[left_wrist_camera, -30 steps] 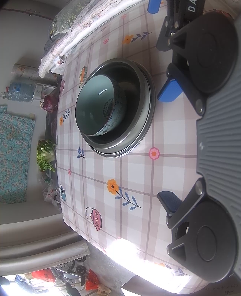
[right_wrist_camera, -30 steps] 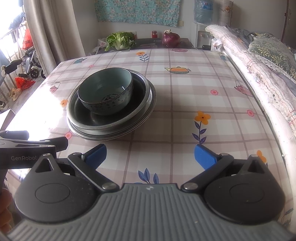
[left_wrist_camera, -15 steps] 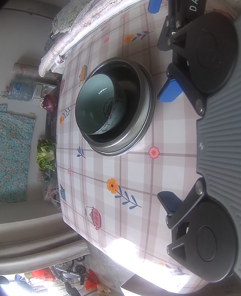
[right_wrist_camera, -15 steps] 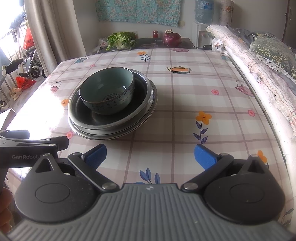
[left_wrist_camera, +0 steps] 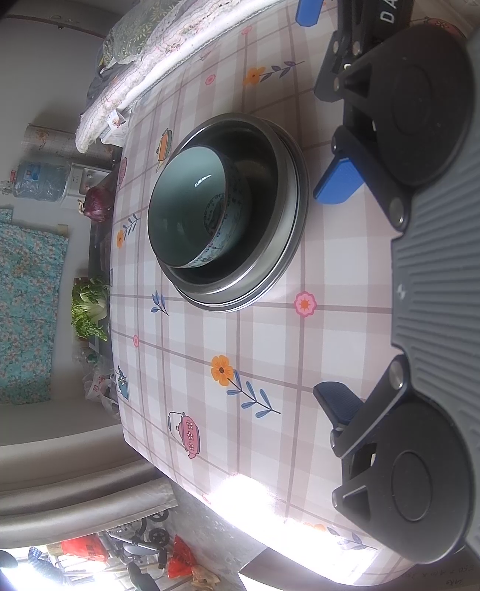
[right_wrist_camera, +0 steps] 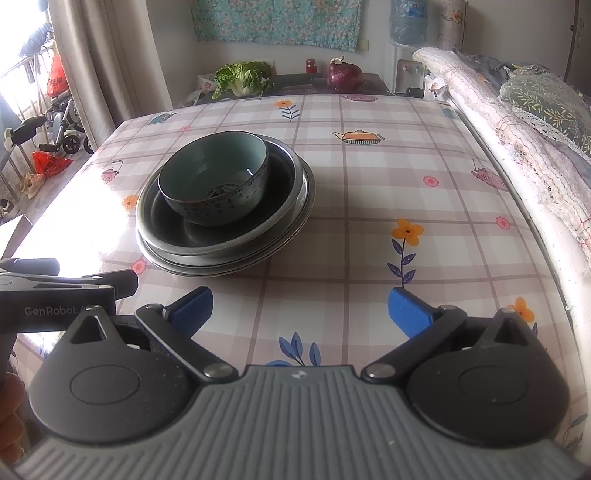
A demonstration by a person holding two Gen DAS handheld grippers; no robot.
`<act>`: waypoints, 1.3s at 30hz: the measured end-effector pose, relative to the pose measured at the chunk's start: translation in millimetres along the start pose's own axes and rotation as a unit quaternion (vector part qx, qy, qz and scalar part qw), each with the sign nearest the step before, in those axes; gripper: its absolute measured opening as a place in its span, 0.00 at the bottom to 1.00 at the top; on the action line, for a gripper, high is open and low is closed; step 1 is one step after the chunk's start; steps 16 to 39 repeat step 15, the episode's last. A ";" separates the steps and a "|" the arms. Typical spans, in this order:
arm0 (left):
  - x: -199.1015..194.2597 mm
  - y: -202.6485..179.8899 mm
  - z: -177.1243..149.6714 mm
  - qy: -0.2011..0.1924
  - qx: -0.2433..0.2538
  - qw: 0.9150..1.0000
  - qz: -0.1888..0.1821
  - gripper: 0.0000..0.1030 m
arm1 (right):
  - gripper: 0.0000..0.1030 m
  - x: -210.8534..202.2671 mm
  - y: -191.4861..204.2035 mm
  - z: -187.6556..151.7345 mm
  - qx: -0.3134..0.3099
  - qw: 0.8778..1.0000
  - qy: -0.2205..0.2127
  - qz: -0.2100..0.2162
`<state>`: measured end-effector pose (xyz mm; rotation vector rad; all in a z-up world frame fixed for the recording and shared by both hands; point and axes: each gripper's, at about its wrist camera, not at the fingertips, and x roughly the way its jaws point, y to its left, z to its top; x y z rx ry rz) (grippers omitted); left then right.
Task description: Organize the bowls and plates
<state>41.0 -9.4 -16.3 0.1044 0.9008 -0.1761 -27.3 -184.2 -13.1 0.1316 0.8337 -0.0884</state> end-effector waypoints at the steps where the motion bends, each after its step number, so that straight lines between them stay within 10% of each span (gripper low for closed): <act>1: 0.0 -0.2 0.1 0.000 0.000 1.000 0.000 1.00 | 0.99 -0.2 0.0 -0.2 0.000 1.000 0.000 0.000; 39: -1.0 3.3 -0.8 0.000 -0.002 1.000 0.004 1.00 | 0.99 0.2 -0.7 -0.3 0.001 1.000 0.000 0.001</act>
